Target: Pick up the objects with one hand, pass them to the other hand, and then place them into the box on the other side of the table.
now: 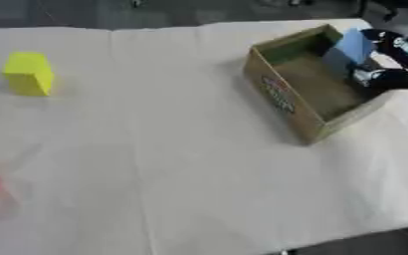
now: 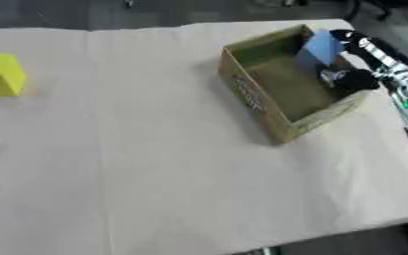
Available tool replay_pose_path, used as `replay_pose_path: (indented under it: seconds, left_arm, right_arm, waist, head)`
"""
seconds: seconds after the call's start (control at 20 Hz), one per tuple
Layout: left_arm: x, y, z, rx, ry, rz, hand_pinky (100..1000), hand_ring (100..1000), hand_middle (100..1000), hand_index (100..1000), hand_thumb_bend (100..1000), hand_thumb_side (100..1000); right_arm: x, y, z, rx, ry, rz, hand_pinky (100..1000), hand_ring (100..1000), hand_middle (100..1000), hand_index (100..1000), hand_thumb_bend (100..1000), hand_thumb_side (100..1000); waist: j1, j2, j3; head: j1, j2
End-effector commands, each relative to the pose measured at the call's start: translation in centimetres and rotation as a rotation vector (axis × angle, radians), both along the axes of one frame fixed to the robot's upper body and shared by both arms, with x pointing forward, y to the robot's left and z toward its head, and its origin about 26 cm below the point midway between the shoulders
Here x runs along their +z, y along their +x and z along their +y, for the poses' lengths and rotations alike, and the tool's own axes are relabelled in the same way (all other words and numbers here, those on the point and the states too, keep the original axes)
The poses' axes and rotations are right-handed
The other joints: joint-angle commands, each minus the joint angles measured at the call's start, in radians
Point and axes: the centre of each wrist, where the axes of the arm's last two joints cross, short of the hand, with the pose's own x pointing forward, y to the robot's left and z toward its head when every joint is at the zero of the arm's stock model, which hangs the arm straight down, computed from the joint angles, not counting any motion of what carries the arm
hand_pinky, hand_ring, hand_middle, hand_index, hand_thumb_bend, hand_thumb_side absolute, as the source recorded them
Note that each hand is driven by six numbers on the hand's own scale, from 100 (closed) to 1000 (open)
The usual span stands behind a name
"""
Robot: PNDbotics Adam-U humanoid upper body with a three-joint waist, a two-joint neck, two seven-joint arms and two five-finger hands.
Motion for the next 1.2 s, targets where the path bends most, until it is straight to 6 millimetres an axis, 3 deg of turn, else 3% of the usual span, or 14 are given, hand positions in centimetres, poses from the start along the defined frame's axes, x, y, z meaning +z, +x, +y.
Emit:
replay_pose_path:
  seconds: [0.05, 0.15, 0.2, 0.25, 0.4, 0.65, 0.75, 0.85, 0.9, 1.0, 1.2]
  left_arm:
    - [1.3, -0.3, 0.0, -0.005, 0.011, -0.041, 687, 753, 599, 806, 748, 277]
    - [1.3, -0.3, 0.0, -0.006, 0.011, -0.042, 687, 753, 600, 806, 749, 277]
    - [1.3, -0.3, 0.0, -0.007, 0.011, -0.042, 687, 753, 601, 806, 749, 276]
    - [1.3, -0.3, 0.0, -0.008, 0.011, -0.042, 688, 753, 602, 806, 749, 277]
    - [1.3, -0.3, -0.1, -0.009, 0.011, -0.043, 688, 753, 602, 806, 750, 277]
    - [1.4, -0.4, -0.1, -0.008, 0.009, -0.047, 688, 753, 602, 805, 746, 280]
    - [1.5, -0.4, 0.1, -0.002, 0.008, -0.049, 688, 752, 601, 805, 746, 280]
    - [1.5, -0.5, 0.3, 0.007, 0.008, -0.051, 688, 752, 601, 805, 744, 285]
    - [1.5, -0.5, 0.4, 0.013, 0.007, -0.052, 688, 752, 601, 805, 743, 287]
    - [1.6, -0.5, 0.7, 0.027, 0.002, -0.051, 688, 751, 600, 804, 735, 293]
    - [2.1, -0.6, 1.6, 0.061, -0.003, -0.057, 690, 751, 602, 804, 736, 290]
  right_arm:
    - [2.4, -0.1, -0.3, 0.046, -0.098, -0.023, 1000, 913, 927, 1000, 159, 100]
    - [2.4, -0.1, -0.3, 0.071, -0.119, -0.020, 1000, 916, 928, 1000, 135, 160]
    - [2.4, 0.0, -0.4, 0.078, -0.125, -0.017, 1000, 915, 928, 1000, 130, 149]
    - [2.3, 0.0, -0.5, 0.083, -0.128, -0.013, 1000, 914, 927, 1000, 149, 100]
    - [2.1, 0.0, -0.8, 0.079, -0.127, 0.009, 1000, 911, 923, 1000, 278, 100]
    - [2.3, 0.1, -0.7, 0.052, -0.100, -0.007, 1000, 902, 909, 1000, 193, 100]
    - [2.9, 0.0, -0.3, 0.039, -0.077, -0.050, 1000, 895, 899, 1000, 100, 100]
    - [3.7, -0.2, 0.3, 0.021, -0.033, -0.115, 1000, 881, 875, 1000, 100, 100]
    - [4.1, -0.3, 0.7, 0.018, -0.007, -0.155, 1000, 871, 858, 983, 100, 121]
    - [4.8, -0.6, 1.5, 0.018, 0.068, -0.231, 1000, 847, 829, 919, 100, 332]
    - [5.5, -1.1, 2.5, 0.035, 0.230, -0.305, 1000, 847, 827, 913, 100, 539]
  waist:
    - [0.011, -0.014, 0.001]
    - [0.011, -0.014, 0.001]
    - [0.011, -0.014, 0.002]
    - [0.011, -0.013, 0.002]
    - [0.010, -0.013, 0.002]
    - [0.011, -0.013, 0.003]
    - [0.012, -0.013, 0.002]
    - [0.013, -0.013, 0.000]
    - [0.014, -0.013, 0.000]
    - [0.017, -0.014, -0.001]
    - [0.023, -0.016, 0.000]
  head:
    - [0.002, 0.002]
    - [0.003, 0.002]
    - [0.004, 0.002]
    - [0.005, 0.001]
    - [0.006, 0.002]
    - [0.013, 0.002]
    - [0.022, 0.002]
    - [0.038, 0.003]
    - [0.051, 0.003]
    - [0.085, 0.001]
    - [0.153, -0.002]
